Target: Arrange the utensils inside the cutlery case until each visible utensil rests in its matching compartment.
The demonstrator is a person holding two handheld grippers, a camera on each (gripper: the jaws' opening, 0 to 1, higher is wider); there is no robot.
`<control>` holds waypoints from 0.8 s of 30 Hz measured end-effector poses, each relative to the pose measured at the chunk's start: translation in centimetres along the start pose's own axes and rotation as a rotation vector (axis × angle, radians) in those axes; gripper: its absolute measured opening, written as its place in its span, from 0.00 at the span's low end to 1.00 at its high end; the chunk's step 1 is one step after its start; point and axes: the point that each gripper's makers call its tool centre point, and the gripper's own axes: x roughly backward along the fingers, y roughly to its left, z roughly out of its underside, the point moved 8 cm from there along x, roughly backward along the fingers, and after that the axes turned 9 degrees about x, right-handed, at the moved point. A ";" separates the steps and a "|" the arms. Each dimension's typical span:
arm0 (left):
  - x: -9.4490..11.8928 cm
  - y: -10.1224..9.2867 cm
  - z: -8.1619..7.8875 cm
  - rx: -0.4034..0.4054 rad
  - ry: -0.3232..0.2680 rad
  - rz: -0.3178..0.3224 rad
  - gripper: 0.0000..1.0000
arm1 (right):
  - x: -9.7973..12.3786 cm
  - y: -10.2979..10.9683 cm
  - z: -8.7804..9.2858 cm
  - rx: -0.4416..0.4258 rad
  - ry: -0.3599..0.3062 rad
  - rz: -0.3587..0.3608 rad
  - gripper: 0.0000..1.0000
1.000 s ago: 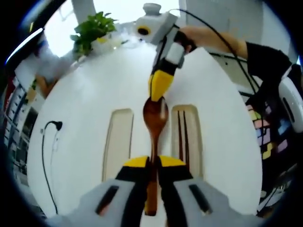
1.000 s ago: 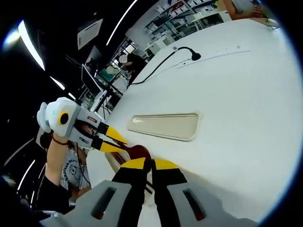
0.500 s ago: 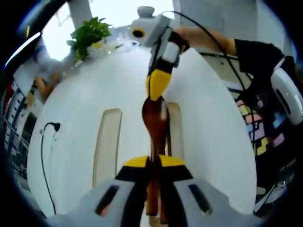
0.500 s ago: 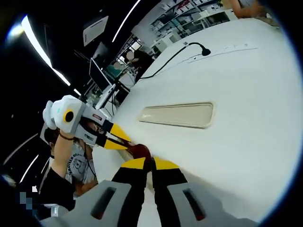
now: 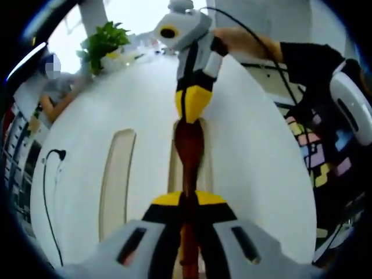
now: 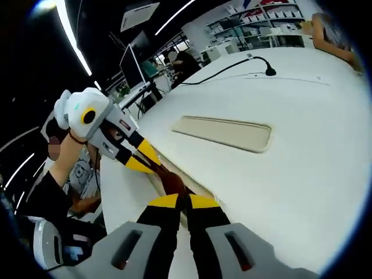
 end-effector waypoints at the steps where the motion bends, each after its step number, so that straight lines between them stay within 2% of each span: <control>1: -0.2 -0.1 0.1 -0.004 0.005 0.000 0.07 | 0.0 0.0 0.0 0.011 0.003 -0.002 0.03; 8: -0.8 0.0 0.2 -0.002 0.004 0.009 0.07 | -0.2 -0.6 0.5 0.066 0.020 0.009 0.03; 11: -1.0 -0.1 0.0 0.005 -0.011 0.011 0.07 | -0.1 -0.6 0.6 0.087 0.008 0.001 0.03; 24: -1.1 0.2 0.3 0.002 -0.003 0.003 0.07 | 0.9 -0.3 0.6 0.226 0.014 0.049 0.06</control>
